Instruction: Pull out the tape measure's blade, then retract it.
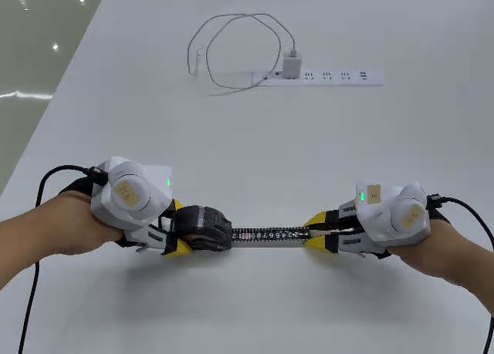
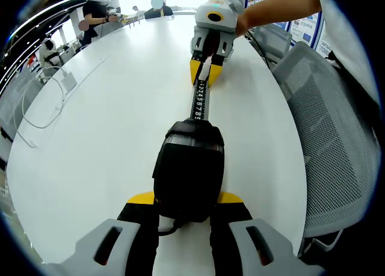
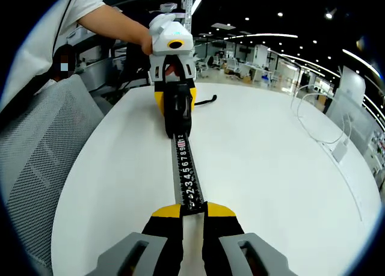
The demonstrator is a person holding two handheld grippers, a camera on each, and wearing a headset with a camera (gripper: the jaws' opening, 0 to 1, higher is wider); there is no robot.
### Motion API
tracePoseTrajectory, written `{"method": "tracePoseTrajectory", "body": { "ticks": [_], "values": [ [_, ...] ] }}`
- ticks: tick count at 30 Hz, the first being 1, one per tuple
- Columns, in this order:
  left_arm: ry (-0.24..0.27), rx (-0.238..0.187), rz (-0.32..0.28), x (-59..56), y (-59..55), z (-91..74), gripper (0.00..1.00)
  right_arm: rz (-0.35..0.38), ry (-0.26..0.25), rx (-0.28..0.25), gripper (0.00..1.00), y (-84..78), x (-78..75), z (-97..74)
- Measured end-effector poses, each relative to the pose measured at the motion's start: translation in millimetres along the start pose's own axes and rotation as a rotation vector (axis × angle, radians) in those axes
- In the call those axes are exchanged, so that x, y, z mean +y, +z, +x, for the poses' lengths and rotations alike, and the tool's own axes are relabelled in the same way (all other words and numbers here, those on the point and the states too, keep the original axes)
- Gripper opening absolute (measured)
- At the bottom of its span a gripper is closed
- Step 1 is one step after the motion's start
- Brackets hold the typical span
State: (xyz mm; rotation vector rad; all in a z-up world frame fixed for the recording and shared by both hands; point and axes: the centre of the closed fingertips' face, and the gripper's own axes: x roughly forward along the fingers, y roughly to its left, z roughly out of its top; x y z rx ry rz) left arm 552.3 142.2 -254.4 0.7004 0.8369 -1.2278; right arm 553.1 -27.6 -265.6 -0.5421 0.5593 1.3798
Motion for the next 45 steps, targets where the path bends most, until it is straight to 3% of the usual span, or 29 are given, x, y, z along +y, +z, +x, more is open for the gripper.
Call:
{"method": "tracePoseTrajectory", "body": {
  "ticks": [45],
  "values": [
    [-0.004,0.005,0.002,-0.7,-0.3,-0.3,0.28,0.021,-0.029,0.056,0.06,-30.6,-5.3,-37.5]
  ]
}}
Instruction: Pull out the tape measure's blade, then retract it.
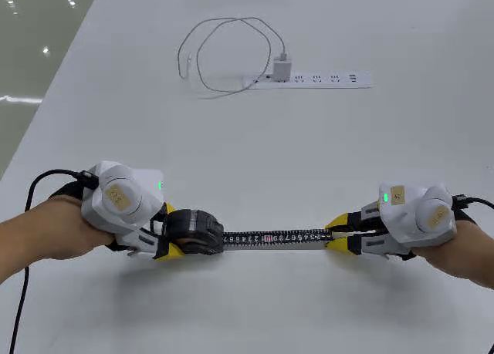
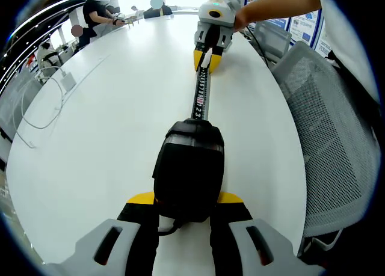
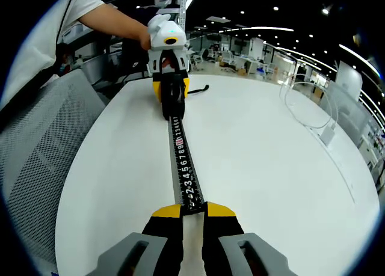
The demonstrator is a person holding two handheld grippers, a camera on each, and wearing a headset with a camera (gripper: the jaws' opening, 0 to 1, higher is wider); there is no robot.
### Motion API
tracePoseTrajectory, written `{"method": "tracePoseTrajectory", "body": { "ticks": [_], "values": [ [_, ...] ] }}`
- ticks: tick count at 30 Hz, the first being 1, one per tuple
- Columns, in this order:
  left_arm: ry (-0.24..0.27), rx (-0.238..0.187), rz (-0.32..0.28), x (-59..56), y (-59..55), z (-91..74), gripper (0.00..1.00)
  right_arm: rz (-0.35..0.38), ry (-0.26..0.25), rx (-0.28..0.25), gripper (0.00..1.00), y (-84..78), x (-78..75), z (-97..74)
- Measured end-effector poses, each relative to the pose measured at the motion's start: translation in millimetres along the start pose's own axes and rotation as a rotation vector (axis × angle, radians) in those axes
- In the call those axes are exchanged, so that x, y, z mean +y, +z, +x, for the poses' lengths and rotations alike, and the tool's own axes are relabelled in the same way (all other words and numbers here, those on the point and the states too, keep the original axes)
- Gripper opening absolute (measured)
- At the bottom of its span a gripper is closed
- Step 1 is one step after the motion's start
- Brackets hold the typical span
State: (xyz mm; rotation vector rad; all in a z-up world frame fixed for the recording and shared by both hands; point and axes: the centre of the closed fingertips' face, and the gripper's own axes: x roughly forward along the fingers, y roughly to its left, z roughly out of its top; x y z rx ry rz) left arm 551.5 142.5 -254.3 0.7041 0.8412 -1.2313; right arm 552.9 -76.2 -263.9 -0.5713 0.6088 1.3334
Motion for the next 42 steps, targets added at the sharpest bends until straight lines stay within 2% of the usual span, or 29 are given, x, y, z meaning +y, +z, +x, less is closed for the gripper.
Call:
{"method": "tracePoseTrajectory", "body": {
  "ticks": [25,42],
  "values": [
    [-0.002,0.004,0.001,-2.2,2.3,-1.3,0.28,-0.001,-0.005,0.03,0.06,-14.9,-2.4,-16.7],
    [0.0,0.003,0.001,-1.4,1.7,-1.2,0.28,0.001,-0.012,0.068,0.06,-28.0,-2.0,-30.2]
  ]
}}
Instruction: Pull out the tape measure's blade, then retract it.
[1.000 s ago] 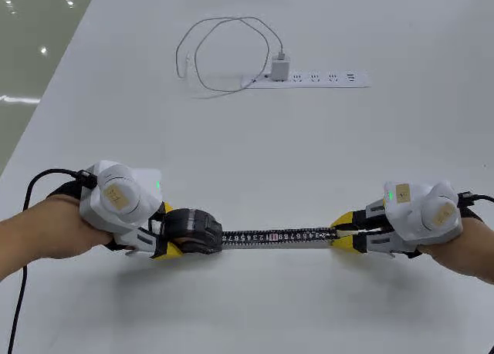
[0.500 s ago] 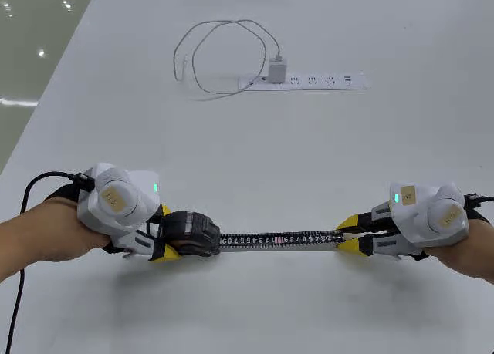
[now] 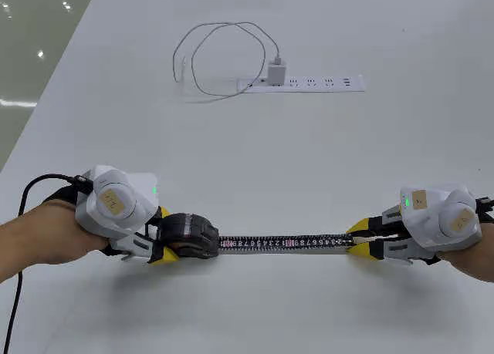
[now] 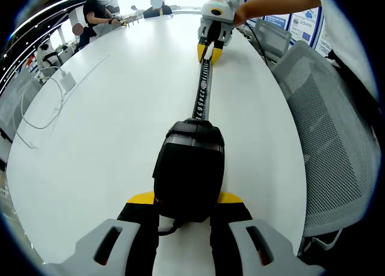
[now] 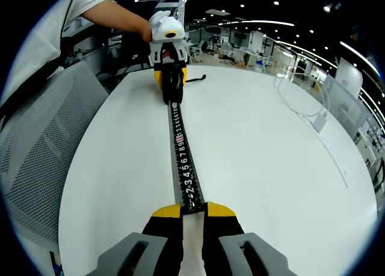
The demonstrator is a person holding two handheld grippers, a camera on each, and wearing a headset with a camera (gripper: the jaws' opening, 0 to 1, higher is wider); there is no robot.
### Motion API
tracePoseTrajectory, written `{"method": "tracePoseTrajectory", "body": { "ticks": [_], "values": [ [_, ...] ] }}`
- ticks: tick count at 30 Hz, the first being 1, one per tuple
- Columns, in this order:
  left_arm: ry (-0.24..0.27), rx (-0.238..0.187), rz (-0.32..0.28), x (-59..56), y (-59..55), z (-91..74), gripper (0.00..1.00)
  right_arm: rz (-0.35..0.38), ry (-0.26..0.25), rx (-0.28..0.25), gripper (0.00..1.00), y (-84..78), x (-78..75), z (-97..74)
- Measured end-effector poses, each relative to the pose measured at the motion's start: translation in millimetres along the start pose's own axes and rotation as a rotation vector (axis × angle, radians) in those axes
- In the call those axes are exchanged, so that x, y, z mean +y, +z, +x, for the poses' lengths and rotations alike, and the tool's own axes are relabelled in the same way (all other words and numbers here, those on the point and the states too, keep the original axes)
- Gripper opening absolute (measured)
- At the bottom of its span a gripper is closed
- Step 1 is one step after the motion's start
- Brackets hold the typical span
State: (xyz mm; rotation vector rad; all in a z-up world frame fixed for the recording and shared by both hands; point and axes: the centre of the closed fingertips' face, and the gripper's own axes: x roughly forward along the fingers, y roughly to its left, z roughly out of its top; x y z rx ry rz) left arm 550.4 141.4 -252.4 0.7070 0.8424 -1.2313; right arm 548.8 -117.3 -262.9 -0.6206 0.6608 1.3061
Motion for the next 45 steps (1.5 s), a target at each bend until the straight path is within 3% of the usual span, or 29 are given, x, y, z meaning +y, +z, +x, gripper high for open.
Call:
{"method": "tracePoseTrajectory", "body": {
  "ticks": [35,45],
  "values": [
    [0.004,0.005,0.005,-1.3,0.2,-0.9,0.28,0.004,-0.008,0.046,0.06,-23.2,-5.3,-18.9],
    [0.018,0.012,0.01,-1.2,0.7,-0.5,0.28,0.011,-0.004,0.054,0.07,-23.6,-4.6,-18.5]
  ]
}}
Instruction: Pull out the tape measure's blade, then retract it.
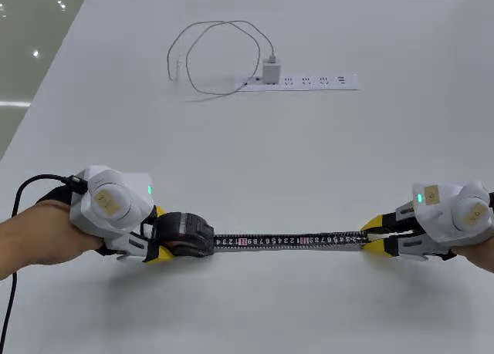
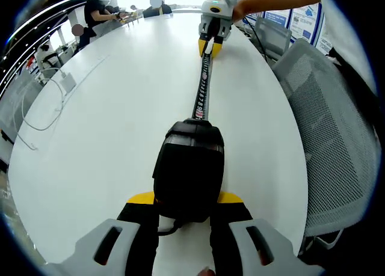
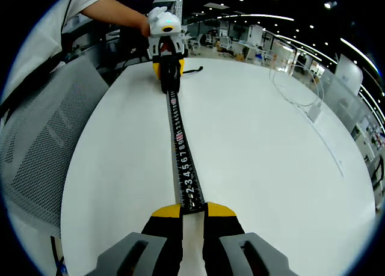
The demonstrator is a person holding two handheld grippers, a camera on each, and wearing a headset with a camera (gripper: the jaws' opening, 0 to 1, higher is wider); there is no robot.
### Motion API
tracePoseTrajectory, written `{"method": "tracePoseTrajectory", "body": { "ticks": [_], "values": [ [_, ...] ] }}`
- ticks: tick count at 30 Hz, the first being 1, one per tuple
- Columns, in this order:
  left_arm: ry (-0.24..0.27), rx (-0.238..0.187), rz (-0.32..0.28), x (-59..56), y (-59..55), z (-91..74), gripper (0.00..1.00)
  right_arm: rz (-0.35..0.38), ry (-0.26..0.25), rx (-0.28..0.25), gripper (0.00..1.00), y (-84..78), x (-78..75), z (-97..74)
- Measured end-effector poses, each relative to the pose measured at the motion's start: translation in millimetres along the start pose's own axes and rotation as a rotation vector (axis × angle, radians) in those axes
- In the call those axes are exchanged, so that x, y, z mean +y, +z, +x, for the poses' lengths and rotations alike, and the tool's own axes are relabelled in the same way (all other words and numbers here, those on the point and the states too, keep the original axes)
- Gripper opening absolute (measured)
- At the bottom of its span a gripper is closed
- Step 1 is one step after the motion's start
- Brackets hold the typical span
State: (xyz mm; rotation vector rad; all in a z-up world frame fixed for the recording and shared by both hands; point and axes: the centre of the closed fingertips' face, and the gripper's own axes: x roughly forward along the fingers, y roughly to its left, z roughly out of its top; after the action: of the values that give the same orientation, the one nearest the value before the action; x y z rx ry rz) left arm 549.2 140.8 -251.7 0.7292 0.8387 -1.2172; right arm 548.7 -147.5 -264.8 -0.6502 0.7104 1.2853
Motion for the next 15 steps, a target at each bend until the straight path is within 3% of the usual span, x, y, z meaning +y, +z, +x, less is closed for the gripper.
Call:
{"method": "tracePoseTrajectory", "body": {
  "ticks": [15],
  "values": [
    [0.034,0.007,-0.026,2.4,-0.6,0.2,0.29,-0.016,0.008,0.048,0.09,2.4,2.5,-0.4]
  ]
}}
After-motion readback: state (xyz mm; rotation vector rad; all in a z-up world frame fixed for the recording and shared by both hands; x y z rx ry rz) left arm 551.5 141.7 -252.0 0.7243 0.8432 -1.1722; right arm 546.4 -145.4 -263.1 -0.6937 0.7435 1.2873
